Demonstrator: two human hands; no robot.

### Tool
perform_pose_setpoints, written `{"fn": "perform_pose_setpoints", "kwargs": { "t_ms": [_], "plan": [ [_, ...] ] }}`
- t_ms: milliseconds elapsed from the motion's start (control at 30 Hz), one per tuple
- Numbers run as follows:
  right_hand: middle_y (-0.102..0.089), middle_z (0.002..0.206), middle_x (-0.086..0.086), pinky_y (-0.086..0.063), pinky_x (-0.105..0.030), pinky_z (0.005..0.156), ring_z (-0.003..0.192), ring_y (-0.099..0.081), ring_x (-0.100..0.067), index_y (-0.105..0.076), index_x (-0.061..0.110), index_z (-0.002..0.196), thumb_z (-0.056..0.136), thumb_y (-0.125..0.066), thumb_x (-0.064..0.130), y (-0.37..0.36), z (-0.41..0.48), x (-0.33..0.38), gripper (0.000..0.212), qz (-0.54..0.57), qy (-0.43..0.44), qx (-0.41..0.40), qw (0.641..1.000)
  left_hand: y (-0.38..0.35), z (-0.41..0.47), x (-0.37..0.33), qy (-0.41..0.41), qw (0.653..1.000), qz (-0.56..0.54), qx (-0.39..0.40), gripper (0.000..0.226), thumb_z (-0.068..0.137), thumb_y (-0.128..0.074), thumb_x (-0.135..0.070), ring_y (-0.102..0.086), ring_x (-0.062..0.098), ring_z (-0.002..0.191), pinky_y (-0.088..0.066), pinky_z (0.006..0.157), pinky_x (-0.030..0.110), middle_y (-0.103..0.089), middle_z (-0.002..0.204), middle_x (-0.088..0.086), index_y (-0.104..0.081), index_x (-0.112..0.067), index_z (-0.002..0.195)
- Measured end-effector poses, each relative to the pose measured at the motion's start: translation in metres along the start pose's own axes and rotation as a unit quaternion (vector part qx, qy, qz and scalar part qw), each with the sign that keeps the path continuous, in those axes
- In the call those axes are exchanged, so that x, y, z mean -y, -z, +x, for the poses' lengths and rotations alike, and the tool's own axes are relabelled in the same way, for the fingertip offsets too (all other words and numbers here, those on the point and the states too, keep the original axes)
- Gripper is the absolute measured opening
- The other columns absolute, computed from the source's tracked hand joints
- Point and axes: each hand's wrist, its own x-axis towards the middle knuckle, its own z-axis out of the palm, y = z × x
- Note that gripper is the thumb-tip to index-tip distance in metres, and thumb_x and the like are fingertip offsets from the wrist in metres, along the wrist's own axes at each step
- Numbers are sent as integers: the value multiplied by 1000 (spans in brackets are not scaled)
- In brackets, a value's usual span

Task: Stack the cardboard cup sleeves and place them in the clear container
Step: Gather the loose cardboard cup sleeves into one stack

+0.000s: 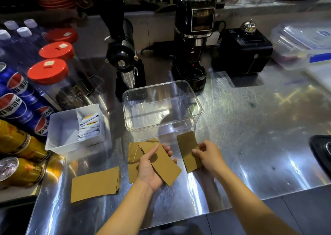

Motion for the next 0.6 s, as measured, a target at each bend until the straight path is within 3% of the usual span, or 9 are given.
{"fn": "perform_pose_setpoints", "kwargs": {
  "t_ms": [67,133,200,300,400,500,600],
  "plan": [
    [-65,83,-14,-52,-38,70,75,-63,-24,-58,16,72,79,-67,10,2,-4,8,13,95,8,14,995,0,0,-1,-6,1000,-4,-7,24,67,-66,-24,-60,20,73,-49,75,42,-67,73,8,-67,-7,84],
    [-66,78,-12,-53,-28,58,64,-65,-15,-61,13,76,78,-67,6,5,-11,18,10,186,20,52,981,-1,0,-2,-2,1000,-8,-1,24,68,-66,-25,-63,22,71,-53,71,40,-68,73,9,-66,-7,84],
    [-67,70,-8,-50,-19,49,56,-65,-8,-62,5,83,78,-67,2,3,-19,28,8,230,37,103,967,-2,-2,-2,16,1000,-3,21,30,73,-63,-28,-68,31,79,-53,80,45,-72,85,16,-70,-4,90],
    [-67,73,-11,-53,-20,58,61,-66,-11,-63,8,83,77,-68,1,-7,-29,42,10,218,64,151,962,-3,-4,-2,24,999,8,27,43,72,-64,-30,-66,36,93,-48,92,52,-70,102,23,-68,0,103],
    [-64,84,-20,-50,-35,74,75,-60,-21,-63,14,80,75,-70,4,-20,-36,51,13,183,84,180,963,-2,-5,-5,14,999,12,35,41,69,-65,-27,-69,33,82,-57,77,46,-71,93,21,-67,1,99],
    [-66,91,-22,-50,-34,77,77,-58,-13,-64,16,79,73,-73,8,-31,-36,52,13,162,97,187,964,3,-6,-11,7,999,18,49,30,72,-60,-24,-71,31,80,-59,72,44,-74,86,18,-71,-1,88],
    [-64,83,-15,-49,-31,72,72,-55,-10,-65,16,81,71,-75,17,-37,-36,52,14,122,119,181,968,10,-9,-16,-6,997,9,72,29,77,-55,-23,-70,32,85,-58,69,43,-74,89,18,-71,-2,90]
  ]
}}
